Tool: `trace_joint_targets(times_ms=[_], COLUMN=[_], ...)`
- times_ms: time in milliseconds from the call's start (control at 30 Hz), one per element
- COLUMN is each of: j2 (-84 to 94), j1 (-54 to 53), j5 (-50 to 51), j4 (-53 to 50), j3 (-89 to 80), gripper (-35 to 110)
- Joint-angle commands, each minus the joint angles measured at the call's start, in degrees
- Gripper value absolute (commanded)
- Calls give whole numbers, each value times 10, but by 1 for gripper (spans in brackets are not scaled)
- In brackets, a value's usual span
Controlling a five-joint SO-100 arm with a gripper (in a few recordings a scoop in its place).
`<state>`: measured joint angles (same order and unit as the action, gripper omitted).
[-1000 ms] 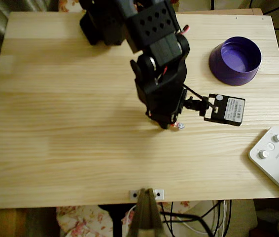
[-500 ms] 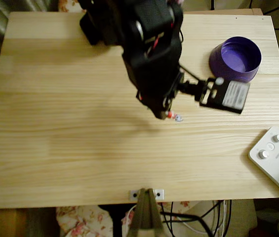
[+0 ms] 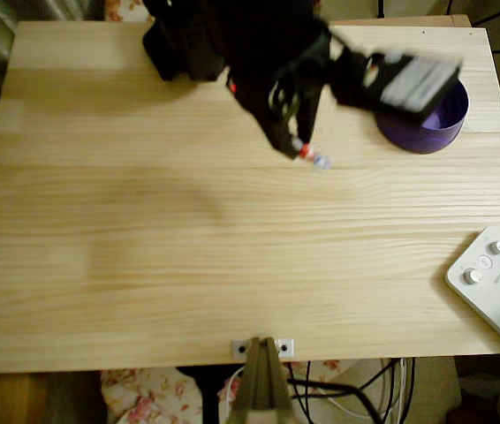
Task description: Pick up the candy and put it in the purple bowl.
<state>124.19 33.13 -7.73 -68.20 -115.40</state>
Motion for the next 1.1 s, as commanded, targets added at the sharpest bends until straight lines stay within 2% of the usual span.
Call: trace_joint_targets(times_ms=[0, 200, 400, 667, 933, 1067], j2=[60, 158, 258, 176, 22, -47], j1=[31, 88, 157, 241, 311, 331], j5=[34, 78, 132, 160, 226, 228], j4=[-21, 28, 129, 221, 316, 367], j3=[18, -47, -136, -102, -10, 24], gripper=[0, 0, -1, -1, -1, -1])
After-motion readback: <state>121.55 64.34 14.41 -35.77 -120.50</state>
